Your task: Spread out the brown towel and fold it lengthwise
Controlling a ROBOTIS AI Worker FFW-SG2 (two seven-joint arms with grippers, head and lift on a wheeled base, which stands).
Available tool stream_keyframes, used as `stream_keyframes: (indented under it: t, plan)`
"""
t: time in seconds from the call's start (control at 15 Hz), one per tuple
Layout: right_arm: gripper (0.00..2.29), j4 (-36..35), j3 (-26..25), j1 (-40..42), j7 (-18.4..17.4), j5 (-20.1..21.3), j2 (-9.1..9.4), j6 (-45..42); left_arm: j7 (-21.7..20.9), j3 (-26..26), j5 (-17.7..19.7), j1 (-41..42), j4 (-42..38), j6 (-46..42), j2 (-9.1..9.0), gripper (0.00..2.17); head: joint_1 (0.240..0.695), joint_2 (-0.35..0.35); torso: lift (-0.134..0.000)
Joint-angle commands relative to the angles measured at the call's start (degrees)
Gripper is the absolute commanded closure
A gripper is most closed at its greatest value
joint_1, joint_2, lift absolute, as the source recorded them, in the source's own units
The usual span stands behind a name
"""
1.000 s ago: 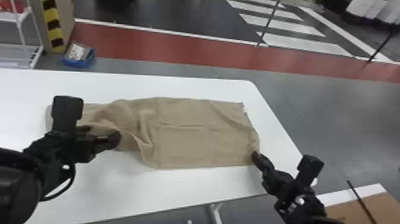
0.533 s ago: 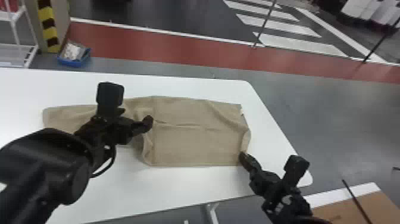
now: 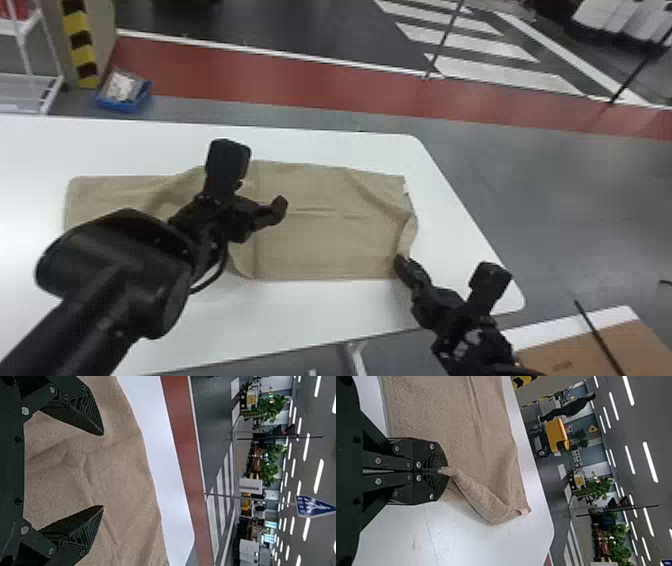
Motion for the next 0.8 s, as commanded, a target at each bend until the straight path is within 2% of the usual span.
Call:
stream_keyframes:
  t: [0.0, 0.07, 0.2, 0.27, 0.4, 0.53, 0.6, 0.73]
  plan:
    - [1.66, 1.2, 0.0, -0.4, 0.1, 0.1, 0.00, -0.9, 0.9, 4.0, 0.8, 3.6, -8.7, 3.9, 5.41, 0.24, 0.695, -0.350, -0.120]
    - [1.66, 1.5, 0.1, -0.5, 0.1, 0.1, 0.00, -1.4, 1.4, 7.3, 1.9, 5.5, -11.9, 4.8, 8.40, 0.16, 0.695, -0.350, -0.120]
    - [1.66, 2.4, 0.1, -0.8, 0.3, 0.2, -0.09, -1.9, 1.7, 14.5, 5.3, 8.6, -14.6, 5.5, 12.88, 0.13, 0.695, -0.350, -0.120]
    - [1.66, 2.5, 0.1, -0.8, 0.3, 0.3, -0.09, -2.3, 1.7, 17.0, 5.8, 9.3, -15.3, 6.4, 13.85, 0.13, 0.695, -0.298, -0.120]
    - [1.66, 2.4, 0.4, -0.8, 0.4, 0.3, -0.09, -2.3, 0.8, 22.1, 6.6, 10.7, -15.3, 11.8, 15.34, 0.15, 0.695, -0.243, -0.120]
    - [1.66, 2.5, 1.0, -1.0, 0.4, 0.7, -0.09, -2.3, 0.1, 25.8, 7.6, 12.1, -16.6, 18.0, 15.78, 0.22, 0.695, -0.190, -0.120]
    - [1.66, 2.6, 1.2, -1.1, 0.4, 0.7, -0.09, -2.3, -0.1, 26.1, 7.8, 12.2, -16.8, 19.8, 15.78, 0.25, 0.695, -0.153, -0.120]
    - [1.66, 2.5, 1.4, -1.2, 0.4, 0.7, -0.09, -2.3, -0.5, 26.9, 7.7, 11.9, -16.5, 21.2, 15.78, 0.27, 0.695, -0.133, -0.120]
